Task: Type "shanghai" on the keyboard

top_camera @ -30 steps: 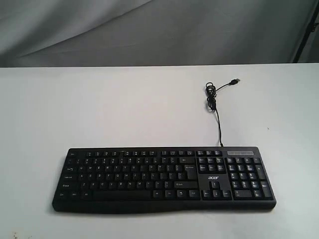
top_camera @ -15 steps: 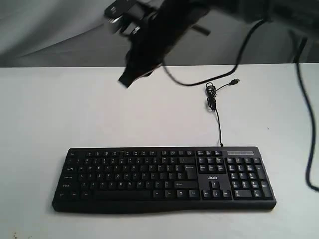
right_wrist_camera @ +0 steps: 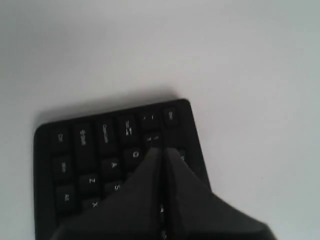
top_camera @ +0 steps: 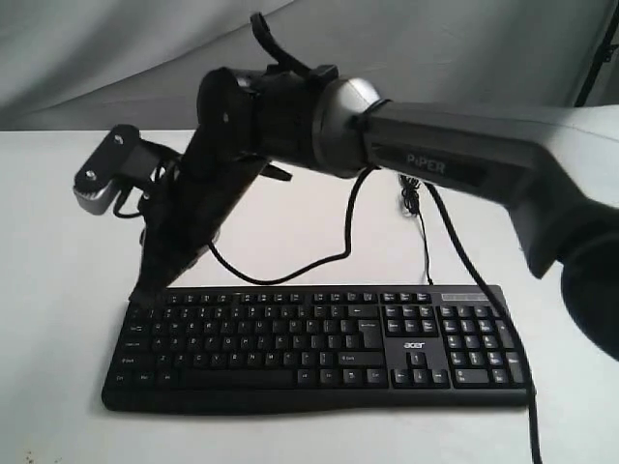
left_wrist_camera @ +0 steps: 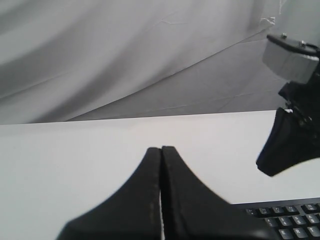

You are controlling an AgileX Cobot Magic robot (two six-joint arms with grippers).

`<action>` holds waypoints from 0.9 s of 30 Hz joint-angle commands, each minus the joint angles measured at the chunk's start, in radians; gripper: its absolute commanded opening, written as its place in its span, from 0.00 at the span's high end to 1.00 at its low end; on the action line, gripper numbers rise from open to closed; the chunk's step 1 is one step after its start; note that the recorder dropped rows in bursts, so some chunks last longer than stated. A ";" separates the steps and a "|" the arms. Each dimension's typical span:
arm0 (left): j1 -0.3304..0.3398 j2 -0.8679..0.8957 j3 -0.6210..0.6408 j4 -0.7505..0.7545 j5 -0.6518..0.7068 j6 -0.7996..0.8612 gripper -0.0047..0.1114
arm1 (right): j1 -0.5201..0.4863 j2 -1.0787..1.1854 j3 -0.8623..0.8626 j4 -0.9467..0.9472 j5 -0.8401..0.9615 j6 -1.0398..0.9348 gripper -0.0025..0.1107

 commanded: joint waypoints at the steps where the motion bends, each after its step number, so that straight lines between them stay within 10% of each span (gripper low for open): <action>1: -0.006 -0.002 0.002 -0.002 -0.006 -0.003 0.96 | -0.003 -0.041 0.146 0.005 -0.078 0.000 0.98; 9: -0.006 -0.002 0.002 -0.002 -0.006 -0.003 0.96 | -0.005 -0.203 0.423 0.107 -0.273 -0.116 0.98; 27: -0.006 -0.002 0.002 -0.002 -0.006 -0.003 0.96 | 0.015 -0.032 0.283 0.262 -0.266 -0.200 0.98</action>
